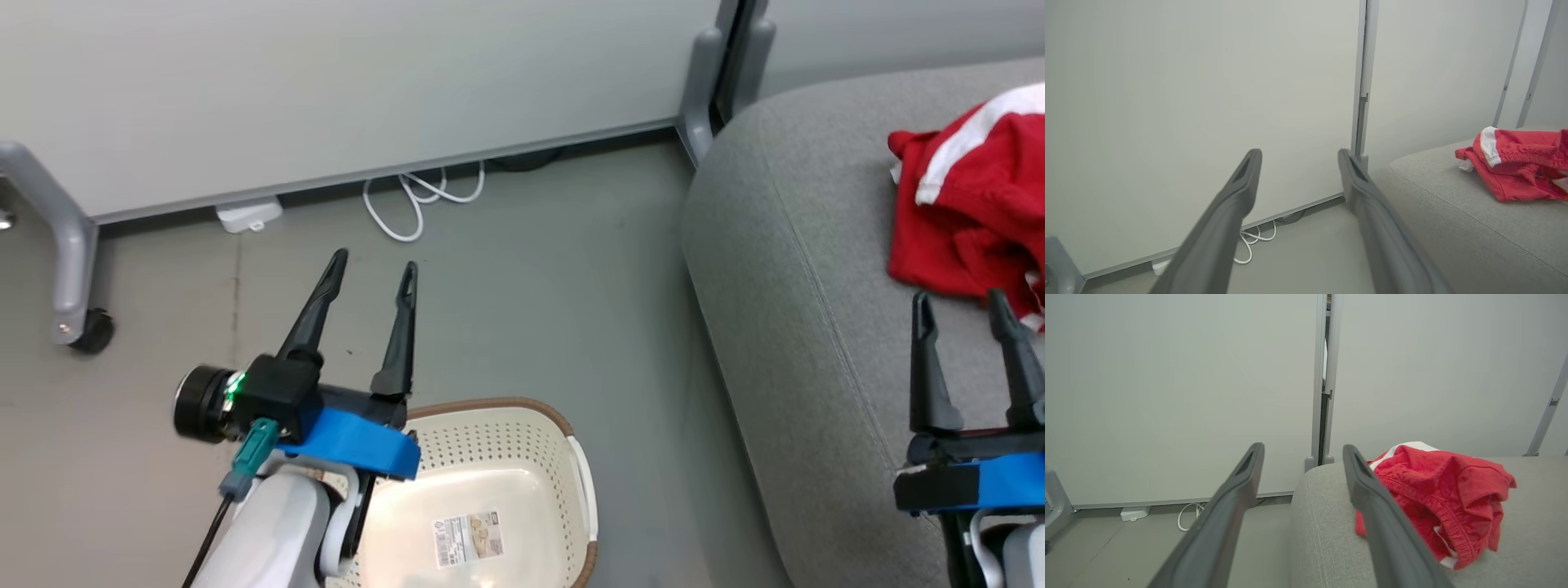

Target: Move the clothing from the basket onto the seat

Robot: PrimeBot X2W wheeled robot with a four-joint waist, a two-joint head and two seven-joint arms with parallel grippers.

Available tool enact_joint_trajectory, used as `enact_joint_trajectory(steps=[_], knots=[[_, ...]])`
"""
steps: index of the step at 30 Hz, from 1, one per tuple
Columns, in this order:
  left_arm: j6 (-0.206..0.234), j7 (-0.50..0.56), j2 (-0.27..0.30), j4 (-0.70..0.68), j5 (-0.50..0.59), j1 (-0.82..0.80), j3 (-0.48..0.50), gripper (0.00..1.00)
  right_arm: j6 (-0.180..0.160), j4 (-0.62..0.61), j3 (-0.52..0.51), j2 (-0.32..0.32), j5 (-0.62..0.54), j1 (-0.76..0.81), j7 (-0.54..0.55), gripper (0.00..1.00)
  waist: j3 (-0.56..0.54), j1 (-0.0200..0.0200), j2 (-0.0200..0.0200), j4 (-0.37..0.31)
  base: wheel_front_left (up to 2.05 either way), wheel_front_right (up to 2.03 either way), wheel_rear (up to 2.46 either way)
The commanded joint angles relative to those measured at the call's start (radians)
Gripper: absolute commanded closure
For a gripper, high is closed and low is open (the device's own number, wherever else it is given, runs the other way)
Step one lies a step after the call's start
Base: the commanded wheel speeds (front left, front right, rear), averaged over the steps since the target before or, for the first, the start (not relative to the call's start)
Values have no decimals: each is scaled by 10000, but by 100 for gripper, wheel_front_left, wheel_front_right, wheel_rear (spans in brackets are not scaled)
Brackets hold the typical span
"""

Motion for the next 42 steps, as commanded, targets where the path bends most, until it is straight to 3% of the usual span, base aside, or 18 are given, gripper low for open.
enact_joint_trajectory(steps=[1,11,21,42], knots=[[-90,-42,-122,-186,210,434,405,0,5,9,107,85,97,257,-6,0,-402,2,-1,371,0,0,0],[-697,-36,-874,-561,988,1989,2285,0,5,220,498,376,152,768,-4,0,-1143,2,-1,845,0,0,0],[-1009,-36,-1365,-764,1515,2942,3453,0,5,468,765,541,358,1170,-4,0,-1500,2,-1,1139,0,0,0],[-1456,-36,-1513,-429,1416,3428,3894,0,5,1063,993,823,734,1431,-6,0,-1622,2,-1,1370,0,0,0]])
